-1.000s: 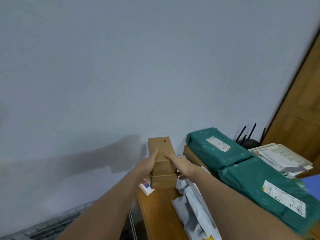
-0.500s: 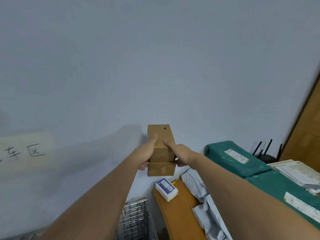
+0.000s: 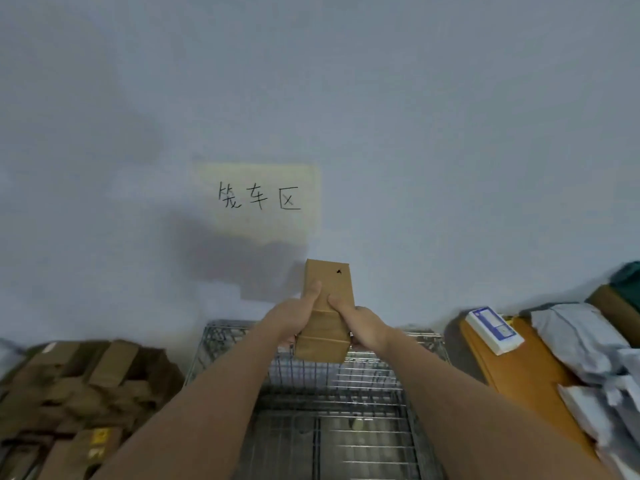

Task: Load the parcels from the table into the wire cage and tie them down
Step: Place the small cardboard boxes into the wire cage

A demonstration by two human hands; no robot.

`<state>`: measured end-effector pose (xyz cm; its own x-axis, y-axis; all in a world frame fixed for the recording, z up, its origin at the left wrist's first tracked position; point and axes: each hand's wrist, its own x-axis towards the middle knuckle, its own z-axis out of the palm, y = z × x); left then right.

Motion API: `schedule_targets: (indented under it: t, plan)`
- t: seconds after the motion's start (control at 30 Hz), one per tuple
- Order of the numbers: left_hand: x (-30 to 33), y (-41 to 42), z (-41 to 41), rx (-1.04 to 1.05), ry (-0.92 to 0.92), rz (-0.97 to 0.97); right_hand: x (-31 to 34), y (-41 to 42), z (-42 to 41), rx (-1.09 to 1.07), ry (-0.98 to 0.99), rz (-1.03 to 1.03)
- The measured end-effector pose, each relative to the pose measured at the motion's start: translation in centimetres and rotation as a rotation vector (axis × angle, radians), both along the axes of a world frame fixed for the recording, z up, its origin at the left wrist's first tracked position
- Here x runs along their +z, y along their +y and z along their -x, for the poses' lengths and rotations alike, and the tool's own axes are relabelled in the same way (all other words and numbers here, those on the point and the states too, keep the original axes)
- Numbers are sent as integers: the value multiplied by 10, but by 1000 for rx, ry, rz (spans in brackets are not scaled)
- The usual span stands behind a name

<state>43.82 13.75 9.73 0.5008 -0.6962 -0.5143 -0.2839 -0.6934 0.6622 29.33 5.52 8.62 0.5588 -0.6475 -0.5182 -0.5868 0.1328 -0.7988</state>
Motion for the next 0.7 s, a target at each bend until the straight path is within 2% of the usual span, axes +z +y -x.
schedule_targets:
  t: [0.17, 0.33, 0.57, 0.7]
  plan:
    - [-68, 65, -84, 29, -85, -72, -71, 61, -93, 0, -9, -86]
    - [-154, 83, -117, 38, -88, -92, -152, 94, -131, -134, 69, -109]
    - [-339, 70, -119, 182, 83, -194, -315, 72, -140, -67, 226, -120]
    - [-451, 62, -129, 232, 214, -105, -420, 56, -163, -84, 182, -166]
